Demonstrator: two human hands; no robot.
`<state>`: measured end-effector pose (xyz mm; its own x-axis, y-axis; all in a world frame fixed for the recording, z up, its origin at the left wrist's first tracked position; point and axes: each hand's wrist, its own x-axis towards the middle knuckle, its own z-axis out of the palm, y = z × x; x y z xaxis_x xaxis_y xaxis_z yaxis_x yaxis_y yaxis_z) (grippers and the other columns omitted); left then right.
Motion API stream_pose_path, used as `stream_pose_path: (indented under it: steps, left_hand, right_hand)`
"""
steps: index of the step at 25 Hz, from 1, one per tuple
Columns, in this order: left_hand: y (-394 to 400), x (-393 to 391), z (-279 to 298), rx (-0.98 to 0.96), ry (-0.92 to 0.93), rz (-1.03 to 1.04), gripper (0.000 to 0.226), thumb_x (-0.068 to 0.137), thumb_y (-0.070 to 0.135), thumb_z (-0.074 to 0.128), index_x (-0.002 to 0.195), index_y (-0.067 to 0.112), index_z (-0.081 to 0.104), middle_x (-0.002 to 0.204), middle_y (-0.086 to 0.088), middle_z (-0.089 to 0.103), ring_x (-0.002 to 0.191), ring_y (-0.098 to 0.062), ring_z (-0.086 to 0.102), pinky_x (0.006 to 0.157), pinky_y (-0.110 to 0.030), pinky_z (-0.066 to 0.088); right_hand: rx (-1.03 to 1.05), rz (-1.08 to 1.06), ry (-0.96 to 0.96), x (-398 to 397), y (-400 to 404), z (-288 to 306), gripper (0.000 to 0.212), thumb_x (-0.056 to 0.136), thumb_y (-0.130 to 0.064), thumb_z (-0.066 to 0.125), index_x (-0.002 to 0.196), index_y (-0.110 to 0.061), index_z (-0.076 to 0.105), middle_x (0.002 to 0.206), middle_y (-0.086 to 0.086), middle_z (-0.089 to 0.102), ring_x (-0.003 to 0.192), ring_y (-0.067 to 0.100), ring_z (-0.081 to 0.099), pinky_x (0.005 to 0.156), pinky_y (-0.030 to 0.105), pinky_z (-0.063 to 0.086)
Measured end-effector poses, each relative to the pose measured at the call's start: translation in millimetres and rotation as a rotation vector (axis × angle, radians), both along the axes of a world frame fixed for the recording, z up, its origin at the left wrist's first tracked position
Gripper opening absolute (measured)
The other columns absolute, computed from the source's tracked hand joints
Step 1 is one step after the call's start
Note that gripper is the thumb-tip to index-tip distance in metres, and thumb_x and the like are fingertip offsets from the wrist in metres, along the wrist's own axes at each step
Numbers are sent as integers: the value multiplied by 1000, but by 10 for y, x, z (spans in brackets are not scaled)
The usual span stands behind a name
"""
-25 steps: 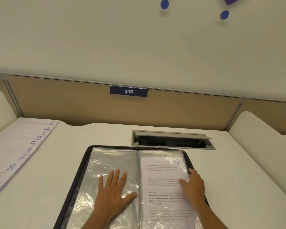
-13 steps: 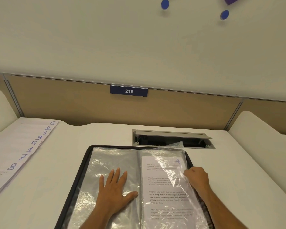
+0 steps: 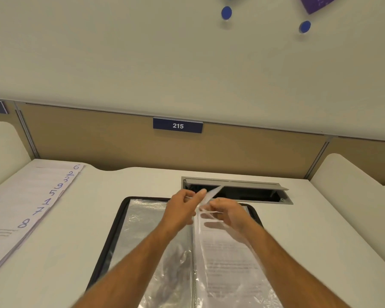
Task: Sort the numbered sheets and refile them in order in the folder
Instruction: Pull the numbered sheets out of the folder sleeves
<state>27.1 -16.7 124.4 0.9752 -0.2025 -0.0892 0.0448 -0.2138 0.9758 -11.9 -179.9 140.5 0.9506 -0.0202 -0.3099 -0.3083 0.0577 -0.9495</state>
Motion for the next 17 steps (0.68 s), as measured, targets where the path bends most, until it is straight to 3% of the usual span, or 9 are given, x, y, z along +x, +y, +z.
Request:
stream_pose_path:
  steps: [3,5,8,12,14,17]
  left_hand:
    - [156,94,86,135,-7,29,59,79,58,75,120,24,51,103,-2,64,89,-18,68,58,-26,58]
    - [311,142,84,213,-10,63,55,78,41,80,120,23,49,97,-5,65,81,-18,70,56,-27,58]
    - [540,213,45,210,29,141,42,83,8,72,120,18,54,94,-10,67,71,-21,73,61,-36,63]
    - [860,283,-93,287,26,203,41,82,-2,62,118,16,55,90,-6,65,66,-22,72,62,-35,63]
    - [1040,342,-194,362,23,239,42,79,-1,59,117,18,55,91,-2,62,65,-23,72,64,-37,63]
    - [1259,402,-344,505,6,264,46,77,6,60,121,20,53,92,-2,63,68,-22,71,70,-39,62]
  right_hand:
    - [104,12,13,-18,291,-7,36,94,-21,50,109,2,73,110,17,74,107,30,70,94,43,52]
    - [148,16,32,-22,415,-59,37,95,-22,49,114,0,72,112,18,74,109,32,69,97,46,51]
    - [136,34,52,-20,534,-205,38,97,-24,47,115,-1,71,113,17,73,110,33,69,102,51,51]
    - [97,-39,63,-8,514,-442,33,98,-24,50,111,-3,72,109,14,75,106,32,70,98,51,54]
    - [-121,-64,17,-15,442,-547,27,99,-24,50,105,-7,71,105,8,75,105,27,70,96,47,56]
    - [-669,-36,-53,-99,266,-758,19,101,-35,51,100,-23,65,107,-8,69,102,12,63,99,40,53]
